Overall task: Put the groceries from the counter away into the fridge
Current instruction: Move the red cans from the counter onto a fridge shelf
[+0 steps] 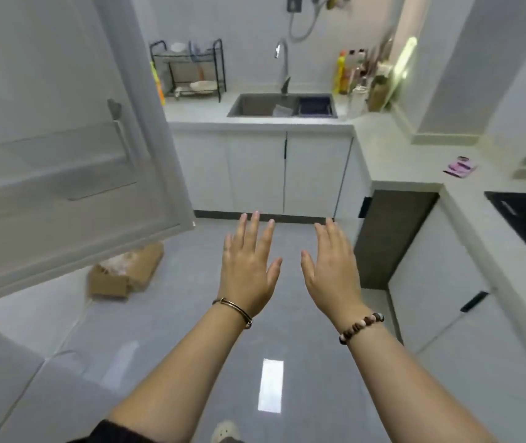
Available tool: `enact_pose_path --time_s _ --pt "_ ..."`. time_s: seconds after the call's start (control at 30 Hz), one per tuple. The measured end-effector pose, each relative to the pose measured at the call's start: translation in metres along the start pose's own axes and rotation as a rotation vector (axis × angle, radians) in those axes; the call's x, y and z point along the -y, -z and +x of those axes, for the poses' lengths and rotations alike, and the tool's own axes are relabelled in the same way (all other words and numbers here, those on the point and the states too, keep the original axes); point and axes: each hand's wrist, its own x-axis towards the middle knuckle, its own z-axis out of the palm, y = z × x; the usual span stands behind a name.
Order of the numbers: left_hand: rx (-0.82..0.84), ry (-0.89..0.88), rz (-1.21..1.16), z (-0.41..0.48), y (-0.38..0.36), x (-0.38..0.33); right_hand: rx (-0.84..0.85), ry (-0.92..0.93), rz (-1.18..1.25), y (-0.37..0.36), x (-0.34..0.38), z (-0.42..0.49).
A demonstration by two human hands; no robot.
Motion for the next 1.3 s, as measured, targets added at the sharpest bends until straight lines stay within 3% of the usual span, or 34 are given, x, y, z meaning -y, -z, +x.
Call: enact_pose_path --time_s 0.33,0.6,0.87,1.1,1.2,1.3 --pt "0.149 -0.487 -0.254 0.075 -0.087 -0.238 -0.229 -0.510 -0.228 0.131 -0.189 -0.068" --pt "0.257 -0.905 -0.458 0.099 -0.130 -0.417 -0.424 -0.889 -0.433 0.225 -0.288 -0.129" --pt "0.396 -1.249 -0.691 0.050 -0.142 -0.558 -0.559 -1.240 -0.577 0.282 -0.324 -0.227" --pt "0.551 -1.455 -0.812 -0.027 -0.139 -0.636 -0.703 -1.421 -0.636 0.309 -0.332 -0.325" --pt "0.640 -1.477 -0.895 -0.055 -0.138 -0.662 -0.690 -1.527 -0.637 0.320 -0.335 -0.365" --pt "0.848 -1.422 -0.934 -0.082 -0.127 -0.690 -0.708 -1.642 -0.617 0.335 -0.339 -0.404"
